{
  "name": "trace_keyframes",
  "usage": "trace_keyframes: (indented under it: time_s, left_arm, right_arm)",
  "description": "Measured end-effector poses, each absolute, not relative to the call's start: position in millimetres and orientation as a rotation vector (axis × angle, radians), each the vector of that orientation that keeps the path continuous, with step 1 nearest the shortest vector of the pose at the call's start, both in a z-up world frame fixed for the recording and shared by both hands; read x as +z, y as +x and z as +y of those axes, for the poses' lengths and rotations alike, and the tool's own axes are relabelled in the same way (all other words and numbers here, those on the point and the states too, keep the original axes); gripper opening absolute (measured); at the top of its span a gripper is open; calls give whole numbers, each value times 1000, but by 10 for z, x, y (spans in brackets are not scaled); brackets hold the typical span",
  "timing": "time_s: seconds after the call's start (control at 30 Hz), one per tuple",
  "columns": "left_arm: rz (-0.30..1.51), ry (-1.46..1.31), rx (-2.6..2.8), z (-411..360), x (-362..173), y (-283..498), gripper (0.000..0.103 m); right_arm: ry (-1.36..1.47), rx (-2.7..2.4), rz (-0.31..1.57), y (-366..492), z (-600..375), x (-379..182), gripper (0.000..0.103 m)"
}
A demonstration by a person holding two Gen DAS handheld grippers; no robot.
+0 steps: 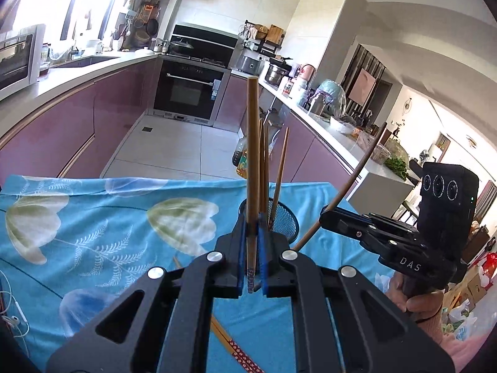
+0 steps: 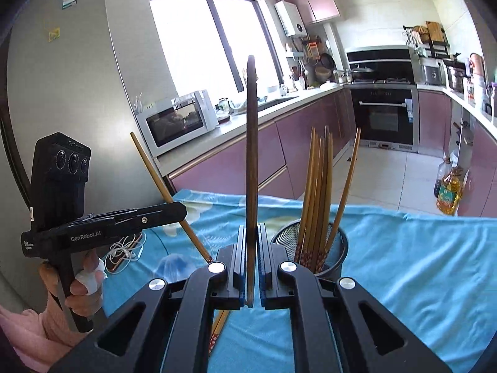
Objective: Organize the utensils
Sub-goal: 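Lift the chopstick upright and carry it over the mesh cup with the right gripper, then lower the chopstick into the mesh cup and open the right gripper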
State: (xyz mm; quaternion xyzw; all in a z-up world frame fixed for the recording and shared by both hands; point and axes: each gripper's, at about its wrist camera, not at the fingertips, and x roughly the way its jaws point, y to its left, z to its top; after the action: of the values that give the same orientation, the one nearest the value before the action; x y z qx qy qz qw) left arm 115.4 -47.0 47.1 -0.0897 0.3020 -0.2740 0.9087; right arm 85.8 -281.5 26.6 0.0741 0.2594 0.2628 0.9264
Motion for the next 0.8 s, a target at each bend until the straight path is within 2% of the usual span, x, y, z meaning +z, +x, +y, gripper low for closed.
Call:
trace_keyframes:
  time_s: [0.5, 0.8]
  left_arm:
    - [524, -143, -575, -803, 1004, 1419, 8]
    - [606, -66, -558, -1074, 777, 1660, 8]
  right_arm:
    - [129, 499, 425, 985, -2950, 701, 6]
    - [104, 467, 506, 1219, -2934, 494, 6]
